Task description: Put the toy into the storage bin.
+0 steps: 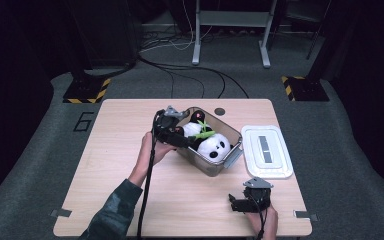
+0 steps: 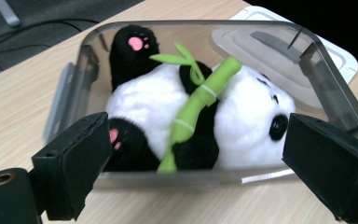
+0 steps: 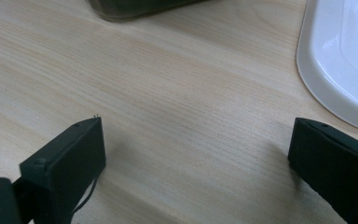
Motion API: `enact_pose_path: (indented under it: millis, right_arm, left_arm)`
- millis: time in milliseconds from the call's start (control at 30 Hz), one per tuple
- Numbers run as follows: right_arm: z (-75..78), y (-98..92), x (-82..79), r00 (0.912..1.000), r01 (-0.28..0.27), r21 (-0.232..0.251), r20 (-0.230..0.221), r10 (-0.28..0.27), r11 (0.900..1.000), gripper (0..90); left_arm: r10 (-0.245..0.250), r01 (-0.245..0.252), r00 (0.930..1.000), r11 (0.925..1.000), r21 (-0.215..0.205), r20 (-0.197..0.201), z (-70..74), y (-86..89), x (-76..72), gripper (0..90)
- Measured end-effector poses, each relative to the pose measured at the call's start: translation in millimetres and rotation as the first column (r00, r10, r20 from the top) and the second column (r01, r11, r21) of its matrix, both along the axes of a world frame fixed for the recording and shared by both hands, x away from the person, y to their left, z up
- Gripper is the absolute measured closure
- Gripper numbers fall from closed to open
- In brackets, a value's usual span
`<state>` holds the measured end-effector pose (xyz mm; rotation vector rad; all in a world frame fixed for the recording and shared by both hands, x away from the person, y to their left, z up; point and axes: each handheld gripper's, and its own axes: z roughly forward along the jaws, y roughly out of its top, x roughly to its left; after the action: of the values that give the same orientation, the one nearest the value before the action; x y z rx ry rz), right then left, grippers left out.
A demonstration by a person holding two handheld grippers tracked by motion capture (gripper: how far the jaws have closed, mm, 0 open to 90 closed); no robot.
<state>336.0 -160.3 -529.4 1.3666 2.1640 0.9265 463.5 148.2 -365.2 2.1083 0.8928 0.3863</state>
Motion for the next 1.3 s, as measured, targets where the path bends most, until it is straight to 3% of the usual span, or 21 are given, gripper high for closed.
enact_pose_path:
  millis: [233,267,467,600,700,800,1033,1133,1300]
  right_arm:
    - [0.0,0.0,0.0,1.0,0.0,0.0,0.0,0.0,1.0,3.0]
    - [0.0,0.0,0.0,1.0,0.0,0.0,0.0,0.0,1.0,3.0]
    - [0.0,0.0,0.1,1.0,0.001,0.0,0.0,-0.001,1.0,3.0]
    - [0.1,-0.3,0.2,1.0,0.0,-0.003,0.002,0.0,1.0,3.0]
    - [-0.1,-0.1,0.5,1.0,0.004,0.0,0.003,-0.004,1.0,3.0]
    - [0.0,-0.5,0.5,1.0,-0.002,0.0,0.001,0.002,1.0,2.9]
    - [0.3,-0.6,0.1,1.0,0.0,-0.004,0.003,0.0,1.0,2.2]
    - [0.3,-1.7,0.6,1.0,-0.003,-0.01,0.005,0.003,1.0,2.1]
    - [0.4,-1.5,1.0,1.0,0.003,-0.004,0.0,-0.003,1.0,1.9]
  left_arm:
    - [0.019,-0.019,0.9993,0.9998,0.006,0.032,-10.2,25.6,-27.1,5.4]
    - [0.027,-0.027,0.9991,0.9995,0.016,0.032,-17.6,34.3,-35.5,5.2]
    - [0.079,-0.081,0.9956,0.9956,0.046,0.051,-42.9,55.7,-55.1,4.0]
    - [0.103,-0.107,0.993,0.9918,0.07,0.058,-60.0,68.7,-63.4,3.5]
    - [0.121,-0.124,0.9911,0.9903,0.061,0.055,-70.3,75.1,-67.5,2.9]
    - [0.148,-0.152,0.9877,0.986,0.07,0.049,-92.0,89.6,-75.3,2.5]
    - [0.214,-0.217,0.9758,0.9738,0.069,0.046,-127.8,109.4,-89.0,1.0]
    - [0.236,-0.239,0.9706,0.9682,0.073,0.045,-136.7,114.6,-92.6,0.7]
    - [0.247,-0.25,0.9676,0.9652,0.075,0.053,-139.8,117.5,-95.1,0.5]
